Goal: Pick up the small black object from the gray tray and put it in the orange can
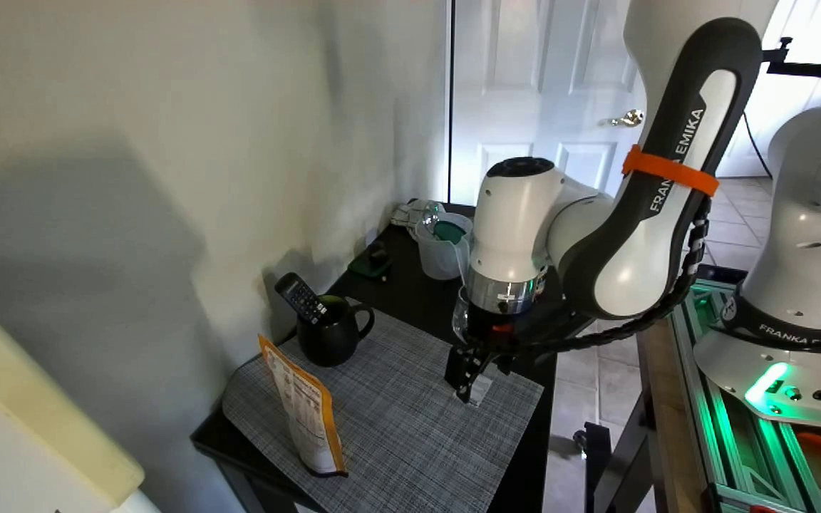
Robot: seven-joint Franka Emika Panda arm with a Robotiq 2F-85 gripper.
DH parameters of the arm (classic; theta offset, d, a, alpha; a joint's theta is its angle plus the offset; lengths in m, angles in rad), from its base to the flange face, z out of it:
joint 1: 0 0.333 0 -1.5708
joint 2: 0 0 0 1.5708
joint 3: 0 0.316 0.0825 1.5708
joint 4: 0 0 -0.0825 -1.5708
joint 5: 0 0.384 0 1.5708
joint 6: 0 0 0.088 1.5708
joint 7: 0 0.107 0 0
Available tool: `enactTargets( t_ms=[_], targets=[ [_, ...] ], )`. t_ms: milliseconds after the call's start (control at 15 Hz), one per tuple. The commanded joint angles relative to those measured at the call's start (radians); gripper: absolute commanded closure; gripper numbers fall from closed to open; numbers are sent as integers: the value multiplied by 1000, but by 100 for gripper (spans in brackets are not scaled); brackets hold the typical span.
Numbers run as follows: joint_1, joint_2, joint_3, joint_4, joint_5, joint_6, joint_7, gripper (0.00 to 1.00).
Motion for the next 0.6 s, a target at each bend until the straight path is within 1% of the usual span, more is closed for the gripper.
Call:
enactTargets(
  t_ms=[0, 133, 267, 533],
  targets=[
    [97, -25, -122, 11, -69, -59, 98, 0],
    [152, -19, -200, 33, -150, -73, 200, 0],
    [177, -3, -234, 71, -206, -121, 261, 0],
    [183, 24, -216, 130, -241, -185, 313, 0]
  ],
)
